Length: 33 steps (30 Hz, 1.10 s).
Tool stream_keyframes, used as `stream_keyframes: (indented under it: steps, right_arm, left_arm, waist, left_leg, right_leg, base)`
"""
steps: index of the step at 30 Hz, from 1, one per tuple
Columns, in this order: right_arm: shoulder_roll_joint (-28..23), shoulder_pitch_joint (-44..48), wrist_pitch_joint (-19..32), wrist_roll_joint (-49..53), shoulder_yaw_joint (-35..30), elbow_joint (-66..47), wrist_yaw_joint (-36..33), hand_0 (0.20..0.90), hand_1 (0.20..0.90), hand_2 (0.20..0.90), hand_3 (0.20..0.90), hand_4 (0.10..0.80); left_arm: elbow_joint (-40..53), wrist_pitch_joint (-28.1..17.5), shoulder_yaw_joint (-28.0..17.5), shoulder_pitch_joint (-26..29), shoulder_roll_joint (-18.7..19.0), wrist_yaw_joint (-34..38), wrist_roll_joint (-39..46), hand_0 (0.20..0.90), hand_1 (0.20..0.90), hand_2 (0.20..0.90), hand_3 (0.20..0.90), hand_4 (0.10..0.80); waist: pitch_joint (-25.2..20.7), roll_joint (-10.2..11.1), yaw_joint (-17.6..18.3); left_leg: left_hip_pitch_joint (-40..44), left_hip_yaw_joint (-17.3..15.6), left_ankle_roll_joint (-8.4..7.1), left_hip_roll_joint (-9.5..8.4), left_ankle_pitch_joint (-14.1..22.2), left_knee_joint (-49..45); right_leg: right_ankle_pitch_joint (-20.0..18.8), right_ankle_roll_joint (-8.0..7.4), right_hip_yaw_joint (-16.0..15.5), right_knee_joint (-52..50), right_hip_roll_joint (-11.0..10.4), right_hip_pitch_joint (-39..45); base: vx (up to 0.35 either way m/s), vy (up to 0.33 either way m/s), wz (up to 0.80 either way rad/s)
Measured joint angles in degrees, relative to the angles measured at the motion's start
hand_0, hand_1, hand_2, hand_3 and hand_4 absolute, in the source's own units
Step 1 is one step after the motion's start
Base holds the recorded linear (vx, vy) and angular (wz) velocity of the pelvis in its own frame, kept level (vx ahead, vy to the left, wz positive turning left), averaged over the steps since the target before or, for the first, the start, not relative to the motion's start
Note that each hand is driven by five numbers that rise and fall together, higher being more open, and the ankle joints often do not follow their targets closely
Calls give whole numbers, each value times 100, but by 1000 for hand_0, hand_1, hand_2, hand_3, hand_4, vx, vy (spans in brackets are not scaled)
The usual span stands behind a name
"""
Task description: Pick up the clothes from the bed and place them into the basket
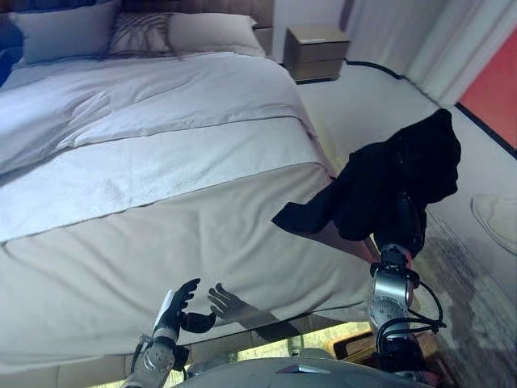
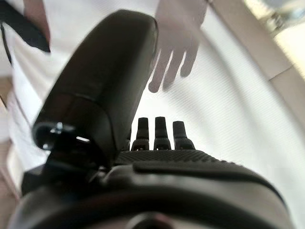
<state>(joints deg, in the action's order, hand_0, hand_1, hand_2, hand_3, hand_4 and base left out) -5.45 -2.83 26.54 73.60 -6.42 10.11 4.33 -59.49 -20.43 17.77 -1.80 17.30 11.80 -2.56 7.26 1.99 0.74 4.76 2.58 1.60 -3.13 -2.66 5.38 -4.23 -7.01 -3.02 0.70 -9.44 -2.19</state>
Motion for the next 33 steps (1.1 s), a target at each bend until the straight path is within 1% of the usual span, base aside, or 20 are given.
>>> stream_keyframes:
  steps: [3, 5, 6, 7, 8, 9, 11, 13, 14, 15, 16, 17, 20, 23, 24, 26, 27, 28, 31, 33]
  right_arm:
    - [-1, -18, 53, 136, -131, -10, -197, 300, 300, 300, 200, 100]
    - [-25, 29, 64, 183, -48, -5, -268, 300, 300, 300, 200, 100]
    - [-49, 177, 125, 173, 84, -3, -340, 300, 300, 300, 200, 100]
    - [9, 349, 239, 165, 164, 46, -369, 300, 300, 300, 200, 100]
    - [50, 395, 268, 178, 173, 73, -458, 300, 300, 300, 200, 100]
    - [122, 377, 327, 175, 204, 101, -681, 300, 300, 300, 200, 100]
    - [224, 329, 394, 113, 408, 103, -818, 300, 300, 300, 200, 100]
    - [296, 280, 438, -158, 668, 89, -899, 300, 300, 300, 200, 100]
    - [336, 280, 435, -259, 842, 92, -927, 300, 300, 300, 200, 100]
    - [430, 275, 385, -349, 1151, 95, -940, 300, 300, 300, 200, 100]
    - [457, 259, 346, -409, 1302, 90, -980, 300, 300, 300, 200, 100]
    - [403, 275, 320, -500, 1360, 83, -1056, 300, 300, 300, 200, 100]
    - [127, 277, 309, -566, 1339, 102, -1387, 300, 300, 300, 200, 100]
    - [-117, 207, 213, -567, 1331, 313, -1654, 300, 300, 300, 200, 100]
    - [-128, 105, 209, -566, 1268, 347, -1684, 300, 300, 300, 200, 100]
    - [-117, 63, 181, -566, 1109, 572, -1696, 300, 300, 300, 200, 100]
    - [-118, 85, 123, -566, 1069, 753, -1696, 300, 300, 300, 200, 100]
    - [-138, 141, 3, -566, 1066, 935, -1698, 300, 300, 300, 200, 100]
    - [-309, 131, -81, -570, 1129, 1000, -1845, 300, 300, 300, 200, 100]
    - [-289, 136, -101, -577, 1132, 1139, -1943, 300, 300, 300, 200, 100]
  left_arm:
    - [1, 71, -4, 19, 57, 11, -36, 900, 900, 900, 900, 800]
    - [-6, 149, -3, -38, 83, 19, -35, 900, 900, 900, 900, 800]
    - [-27, 175, 19, -67, 29, 32, -33, 900, 900, 900, 900, 800]
    - [-79, 166, 9, -60, 6, 32, -34, 900, 900, 900, 900, 800]
    - [-187, 215, -12, 31, -31, 32, -26, 900, 900, 900, 900, 800]
    - [-198, 271, -17, 123, -99, 45, -7, 900, 900, 900, 900, 800]
    - [-195, 257, -1, 154, -15, 98, 42, 900, 900, 900, 900, 800]
    - [-191, 264, -7, 82, 39, 176, 153, 900, 900, 900, 900, 800]
    - [-193, 264, -9, 36, 95, 205, 244, 900, 900, 900, 900, 800]
    - [-201, 279, -52, 16, 210, 252, 282, 900, 900, 900, 900, 800]
    - [-180, 274, -137, -40, 202, 262, 322, 900, 900, 900, 900, 800]
    - [-127, 266, -184, -47, 91, 257, 337, 900, 900, 900, 900, 800]
    - [81, 174, -178, -77, -164, 172, 359, 900, 900, 900, 900, 800]
    - [77, 126, -193, -146, -227, 134, 362, 900, 900, 900, 900, 800]
    - [85, 117, -200, -147, -223, 127, 362, 900, 900, 900, 900, 800]
    - [123, 31, -243, -110, -239, 77, 360, 900, 900, 900, 900, 800]
    - [133, -8, -280, -124, -229, 51, 362, 900, 900, 900, 900, 800]
    - [150, -25, -333, -166, -236, 44, 360, 900, 900, 900, 900, 800]
    - [247, -85, -460, -165, -322, 14, 352, 900, 900, 900, 900, 800]
    - [244, -84, -466, -124, -279, 23, 356, 900, 900, 900, 900, 800]
  waist:
    - [84, -163, -90]
    - [97, -216, -204]
    - [89, -306, -294]
    - [101, -418, -383]
    - [125, -404, -407]
    - [106, -516, -495]
    - [71, -442, -726]
    - [-30, -274, -868]
    - [-86, -169, -955]
    - [-179, 116, -1055]
    - [-230, 249, -1052]
    - [-256, 276, -1096]
    - [-240, 147, -1078]
    - [-232, 63, -921]
    - [-220, 173, -777]
    - [-164, 305, -729]
    - [-159, 321, -826]
    - [-135, 280, -967]
    - [4, -175, -960]
    - [32, -260, -1003]
  left_leg:
    - [114, -664, 18, 84, 3, -32]
    - [89, -981, 6, 132, 17, -44]
    - [-146, -1059, 247, 48, 100, -28]
    - [-196, -1274, 391, 277, 80, -31]
    - [-229, -1481, 383, 340, 13, -32]
    - [-198, -1740, 347, 665, -11, -45]
    - [-54, -2202, 302, 933, -42, -134]
    - [44, -2602, 293, 1043, -33, -262]
    - [102, -2782, 284, 1063, -31, -325]
    - [23, -2921, 229, 1080, 3, -696]
    - [-285, -2867, -97, 1176, 320, -1139]
    - [-382, -2627, -420, 1071, 382, -857]
    - [-756, -2431, -481, 820, 167, -199]
    - [-749, -2255, -370, 941, -593, -110]
    - [-754, -2184, -423, 945, -653, -101]
    - [-744, -2000, -443, 862, -692, -210]
    - [-663, -1630, -435, 828, -684, -247]
    - [-570, -1252, -448, 829, -663, -342]
    - [-443, -1226, -539, 842, -423, -301]
    - [-443, -1197, -540, 863, -424, -262]
  right_leg:
    - [-82, 13, -994, -269, -281, -174]
    - [-760, -43, -1035, -358, -111, -495]
    - [-1622, -362, -698, 261, 192, -678]
    - [-1367, -395, -984, 275, 301, -687]
    - [-838, -123, -1357, -182, 261, -773]
    - [-97, 217, -2179, -1319, 154, -743]
    - [378, 63, -2771, -2230, -268, -479]
    - [627, 15, -2990, -2257, -591, -164]
    - [621, 51, -3010, -1972, -646, 48]
    - [528, 414, -2864, -997, -380, 350]
    - [473, 545, -2697, -328, -203, 555]
    - [358, 608, -2509, 53, -100, 576]
    - [149, 651, -2144, 447, 247, 574]
    - [236, 528, -1925, 454, 611, 678]
    - [307, 436, -1960, 473, 606, 677]
    - [354, 458, -1843, 481, 576, 630]
    - [357, 497, -1631, 482, 543, 627]
    - [328, 526, -1429, 484, 485, 656]
    - [240, 426, -1371, 454, 486, 745]
    - [239, 423, -1414, 458, 484, 750]
  base:
    - [-235, 98, -87]
    - [-311, 70, -137]
    - [-323, 37, -194]
    - [-273, 22, -173]
    - [-212, -23, -136]
    - [-192, -73, -123]
    - [-166, -116, -129]
    - [-141, -197, -122]
    - [-204, -344, -170]
    - [-176, -310, -144]
    - [-169, -274, -141]
    - [-151, -186, -99]
    - [-109, -139, -75]
    - [-67, -95, -68]
    - [-60, -19, -10]
    - [-32, 36, -20]
    - [-31, 57, -85]
    - [-47, 53, -90]
    - [-13, 47, -22]
    - [8, 14, 10]
